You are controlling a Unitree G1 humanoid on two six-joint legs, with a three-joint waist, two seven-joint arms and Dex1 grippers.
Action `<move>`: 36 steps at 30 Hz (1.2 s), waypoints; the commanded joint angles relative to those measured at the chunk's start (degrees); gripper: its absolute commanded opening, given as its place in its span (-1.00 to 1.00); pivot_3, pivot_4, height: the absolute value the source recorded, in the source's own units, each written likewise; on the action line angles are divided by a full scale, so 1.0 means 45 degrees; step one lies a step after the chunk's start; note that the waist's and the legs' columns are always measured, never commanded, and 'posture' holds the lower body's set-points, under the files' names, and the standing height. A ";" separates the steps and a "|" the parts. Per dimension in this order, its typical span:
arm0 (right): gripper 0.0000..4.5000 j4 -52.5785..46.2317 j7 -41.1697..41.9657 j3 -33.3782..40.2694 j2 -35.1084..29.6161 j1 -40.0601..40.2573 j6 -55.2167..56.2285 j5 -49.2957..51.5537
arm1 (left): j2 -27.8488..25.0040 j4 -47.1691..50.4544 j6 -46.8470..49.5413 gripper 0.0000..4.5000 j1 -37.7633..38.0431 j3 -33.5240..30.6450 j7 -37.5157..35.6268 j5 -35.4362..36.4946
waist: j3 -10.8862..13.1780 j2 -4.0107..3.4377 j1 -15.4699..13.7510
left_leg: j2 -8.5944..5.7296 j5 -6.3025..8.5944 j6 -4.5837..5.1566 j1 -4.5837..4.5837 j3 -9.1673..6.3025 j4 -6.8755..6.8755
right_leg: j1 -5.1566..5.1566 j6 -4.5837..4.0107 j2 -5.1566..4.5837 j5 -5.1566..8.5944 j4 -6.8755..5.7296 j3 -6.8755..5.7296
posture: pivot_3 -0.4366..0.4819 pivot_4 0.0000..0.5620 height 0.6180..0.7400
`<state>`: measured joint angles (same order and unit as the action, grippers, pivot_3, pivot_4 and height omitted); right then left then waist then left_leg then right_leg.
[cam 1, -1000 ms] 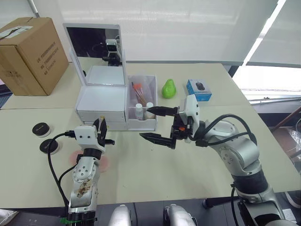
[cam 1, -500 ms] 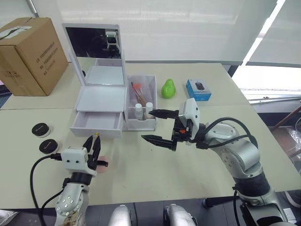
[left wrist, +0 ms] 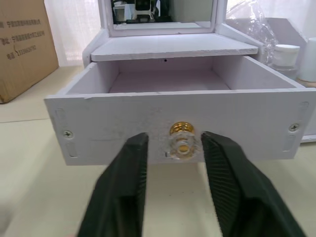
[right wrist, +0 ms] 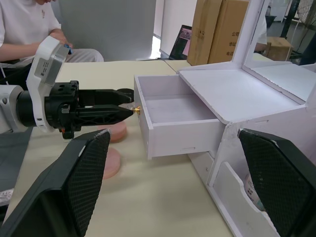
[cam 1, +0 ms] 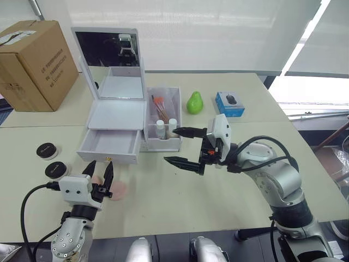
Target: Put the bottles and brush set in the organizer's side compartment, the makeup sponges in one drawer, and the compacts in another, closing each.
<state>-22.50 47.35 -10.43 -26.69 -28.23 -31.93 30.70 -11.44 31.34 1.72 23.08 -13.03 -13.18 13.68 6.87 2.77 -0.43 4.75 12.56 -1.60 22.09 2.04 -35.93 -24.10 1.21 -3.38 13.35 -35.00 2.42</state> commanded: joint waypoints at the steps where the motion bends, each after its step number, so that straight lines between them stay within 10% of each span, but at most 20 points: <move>1: 1.00 -0.0710 -0.0104 0.0722 -0.0201 0.0217 -0.0286 0.0559 | -0.0525 0.1018 0.0071 0.57 0.0618 -0.0850 -0.0539 0.0721 | 0.0001 -0.0001 -0.0008 | 0.0001 0.0000 0.0000 0.0000 -0.0001 0.0001 | -0.0001 -0.0001 0.0000 0.0000 0.0001 0.0000 | -0.05 -0.47 0.82; 4: 1.00 -0.1154 -0.0129 0.1735 -0.0715 0.0946 -0.0647 0.1221 | -0.1693 0.0915 0.0297 0.94 0.1454 -0.2743 -0.1675 0.2118 | 0.0009 -0.0009 -0.0022 | 0.0003 0.0002 -0.0001 0.0001 0.0000 0.0004 | -0.0006 -0.0005 -0.0005 0.0006 0.0000 -0.0002 | -0.05 -0.47 0.82; 11: 1.00 -0.0862 0.0372 0.4615 -0.2560 0.4278 0.0819 0.0717 | -0.6730 -0.5650 0.1094 0.97 0.2513 -0.8157 -0.7318 0.4872 | 0.0053 -0.0031 -0.0013 | 0.0010 0.0039 -0.0047 -0.0046 0.0004 0.0011 | -0.0059 -0.0033 -0.0021 0.0042 0.0018 -0.0031 | -0.05 -0.47 0.82; 20: 1.00 0.2100 0.2032 0.6919 -0.3888 0.7296 0.3991 -0.0691 | -1.0882 -1.2888 0.1260 0.97 0.0205 -0.9217 -0.9589 0.4036 | 0.0066 -0.0001 -0.0083 | 0.0017 0.0118 -0.0175 -0.0047 0.0024 0.0016 | -0.0058 -0.0031 -0.0051 0.0044 0.0032 -0.0061 | -0.05 -0.47 0.82; 29: 1.00 0.2343 0.1909 0.6883 -0.3476 0.7971 0.4661 -0.0846 | -1.0953 -1.4061 -0.0199 0.97 -0.1086 -0.9106 -1.0484 0.3566 | 0.0058 0.0005 0.0131 | 0.0029 0.0131 -0.0195 -0.0142 0.0075 0.0137 | -0.0051 -0.0034 -0.0057 0.0044 0.0025 -0.0055 | -0.05 -0.47 0.82; 36: 1.00 0.1067 0.1201 0.5838 -0.3213 0.6579 0.3400 -0.0334 | -0.9233 -1.1047 0.0489 0.97 0.0017 -0.8994 -1.0352 0.3854 | 0.0059 0.0019 0.0243 | 0.0024 0.0131 -0.0195 -0.0197 0.0175 0.0223 | -0.0052 -0.0035 -0.0098 0.0044 0.0019 -0.0040 | -0.05 -0.47 0.82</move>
<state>-13.64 54.03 16.14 -41.33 3.81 -14.77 26.70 -54.28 -23.81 2.90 22.26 -52.94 -60.49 29.62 7.13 2.85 0.66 4.88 13.14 -2.48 21.21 2.83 -34.92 -24.33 1.05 -3.81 13.54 -34.91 2.23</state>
